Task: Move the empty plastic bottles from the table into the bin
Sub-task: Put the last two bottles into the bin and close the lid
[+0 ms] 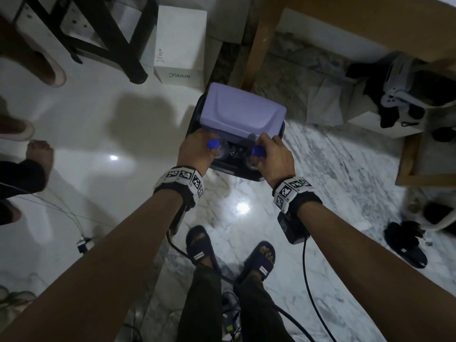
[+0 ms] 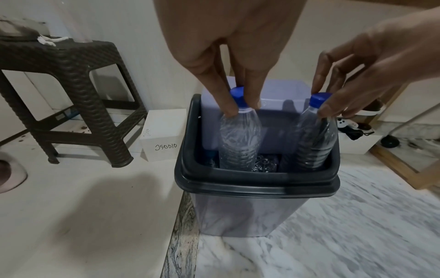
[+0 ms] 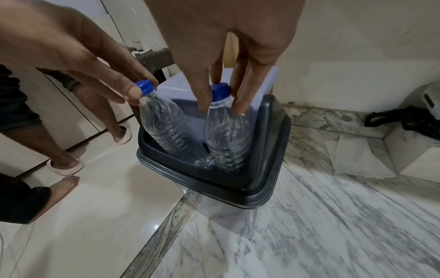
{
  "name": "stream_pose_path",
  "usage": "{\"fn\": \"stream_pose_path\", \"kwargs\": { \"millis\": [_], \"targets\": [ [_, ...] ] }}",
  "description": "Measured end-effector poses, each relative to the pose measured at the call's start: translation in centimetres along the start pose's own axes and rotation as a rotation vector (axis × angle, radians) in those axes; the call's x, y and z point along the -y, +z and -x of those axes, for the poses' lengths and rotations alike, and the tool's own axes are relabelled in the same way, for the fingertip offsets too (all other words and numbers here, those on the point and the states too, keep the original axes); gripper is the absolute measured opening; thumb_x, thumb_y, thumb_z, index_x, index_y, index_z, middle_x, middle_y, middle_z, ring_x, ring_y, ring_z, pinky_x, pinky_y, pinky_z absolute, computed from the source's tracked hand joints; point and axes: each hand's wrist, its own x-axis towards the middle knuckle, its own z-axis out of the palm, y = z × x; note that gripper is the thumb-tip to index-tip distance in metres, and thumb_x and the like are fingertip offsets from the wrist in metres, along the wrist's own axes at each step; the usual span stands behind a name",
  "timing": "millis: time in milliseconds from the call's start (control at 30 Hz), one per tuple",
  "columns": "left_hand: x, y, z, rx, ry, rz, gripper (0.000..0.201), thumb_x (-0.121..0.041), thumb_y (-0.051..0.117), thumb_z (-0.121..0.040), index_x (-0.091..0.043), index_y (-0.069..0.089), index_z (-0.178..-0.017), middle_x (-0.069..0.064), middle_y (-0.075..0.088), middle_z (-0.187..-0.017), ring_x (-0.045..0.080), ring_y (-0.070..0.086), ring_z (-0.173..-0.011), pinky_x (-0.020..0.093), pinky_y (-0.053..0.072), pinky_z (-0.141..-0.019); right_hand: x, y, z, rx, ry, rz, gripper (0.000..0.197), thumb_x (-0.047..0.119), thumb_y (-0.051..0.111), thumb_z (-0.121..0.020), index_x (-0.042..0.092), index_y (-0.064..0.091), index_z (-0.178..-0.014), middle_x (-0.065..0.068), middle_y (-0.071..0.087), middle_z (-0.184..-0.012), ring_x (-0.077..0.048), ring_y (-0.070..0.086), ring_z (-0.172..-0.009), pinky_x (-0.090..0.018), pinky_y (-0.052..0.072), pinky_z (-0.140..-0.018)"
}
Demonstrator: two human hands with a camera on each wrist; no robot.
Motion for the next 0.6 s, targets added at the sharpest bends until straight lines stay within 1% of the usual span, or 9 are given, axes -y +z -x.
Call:
{"fn": "stream_pose_path", "kwargs": {
  "millis": [67, 133, 200, 267, 333, 400, 500, 600],
  "targets": [
    [-0.1, 0.1, 0.2, 0.013, 0.007, -0.005, 0.036, -0.006, 0.062, -0.081, -0.016, 0.068, -0.115, 0.010, 0.064, -0.114, 0.030, 0.061, -0.103, 0.038, 0.050, -0.091, 0.0, 0.0, 0.2, -0.007, 0.007, -0.001, 0.031, 0.017, 0.067, -0.080, 0.015, 0.055, -0.108, -0.010, 0.057, -0.108, -0.034, 0.060, -0.088, -0.029, 0.038, -0.066],
    [-0.1, 0.1, 0.5, 0.008, 0.003, 0.047, 0.039, -0.001, 0.057, -0.078, -0.016, 0.063, -0.114, 0.011, 0.065, -0.108, 0.035, 0.062, -0.097, 0.043, 0.052, -0.087, 0.0, -0.1, 0.4, -0.009, 0.011, 0.001, 0.029, 0.015, 0.065, -0.081, 0.017, 0.057, -0.109, -0.009, 0.058, -0.108, -0.032, 0.061, -0.089, -0.027, 0.037, -0.067],
    [0.0, 0.1, 0.7, 0.007, 0.008, 0.046, 0.034, 0.000, 0.051, -0.076, -0.017, 0.055, -0.106, 0.010, 0.064, -0.095, 0.036, 0.062, -0.087, 0.046, 0.054, -0.080, 0.0, -0.1, 0.3, -0.011, 0.003, 0.017, 0.029, 0.013, 0.064, -0.082, 0.017, 0.061, -0.111, -0.008, 0.061, -0.109, -0.031, 0.062, -0.092, -0.029, 0.041, -0.069],
    [0.1, 0.2, 0.9, 0.007, 0.019, 0.018, 0.025, -0.001, 0.053, -0.077, -0.015, 0.053, -0.098, 0.011, 0.063, -0.086, 0.036, 0.061, -0.082, 0.047, 0.053, -0.078, 0.0, -0.1, 0.2, -0.007, -0.002, 0.025, 0.029, 0.013, 0.064, -0.083, 0.016, 0.065, -0.112, -0.008, 0.063, -0.112, -0.030, 0.064, -0.096, -0.030, 0.047, -0.075],
    [0.1, 0.2, 0.9, 0.005, 0.020, 0.024, 0.022, -0.002, 0.057, -0.078, -0.014, 0.056, -0.096, 0.011, 0.066, -0.088, 0.035, 0.062, -0.084, 0.046, 0.052, -0.080, 0.0, -0.2, 0.1, 0.009, -0.011, 0.040, 0.029, 0.016, 0.064, -0.086, 0.015, 0.067, -0.115, -0.008, 0.063, -0.116, -0.029, 0.064, -0.099, -0.031, 0.048, -0.078],
    [0.2, 0.3, 0.9, 0.008, 0.038, -0.015, 0.022, -0.006, 0.059, -0.080, -0.015, 0.060, -0.100, 0.009, 0.069, -0.096, 0.032, 0.064, -0.089, 0.043, 0.052, -0.083, 0.1, -0.2, 0.3, 0.036, -0.043, 0.073, 0.031, 0.018, 0.060, -0.087, 0.015, 0.068, -0.118, -0.009, 0.061, -0.119, -0.030, 0.062, -0.102, -0.031, 0.047, -0.078],
    [0.3, 0.7, 0.5, 0.031, 0.100, -0.147, 0.021, -0.013, 0.058, -0.085, -0.014, 0.065, -0.105, 0.008, 0.069, -0.108, 0.030, 0.064, -0.099, 0.040, 0.050, -0.085, 0.0, 0.2, 0.5, 0.090, -0.063, 0.094, 0.034, 0.018, 0.058, -0.089, 0.014, 0.065, -0.122, -0.010, 0.058, -0.123, -0.032, 0.060, -0.105, -0.033, 0.047, -0.080],
    [0.7, 1.6, 0.2, 0.044, 0.151, -0.259, 0.023, -0.018, 0.056, -0.088, -0.014, 0.069, -0.107, 0.007, 0.067, -0.112, 0.031, 0.063, -0.102, 0.041, 0.049, -0.086, -0.7, 1.2, 0.2, 0.136, -0.033, 0.118, 0.033, 0.024, 0.054, -0.091, 0.017, 0.062, -0.123, -0.010, 0.054, -0.124, -0.033, 0.055, -0.111, -0.035, 0.048, -0.082]
  ]
}}
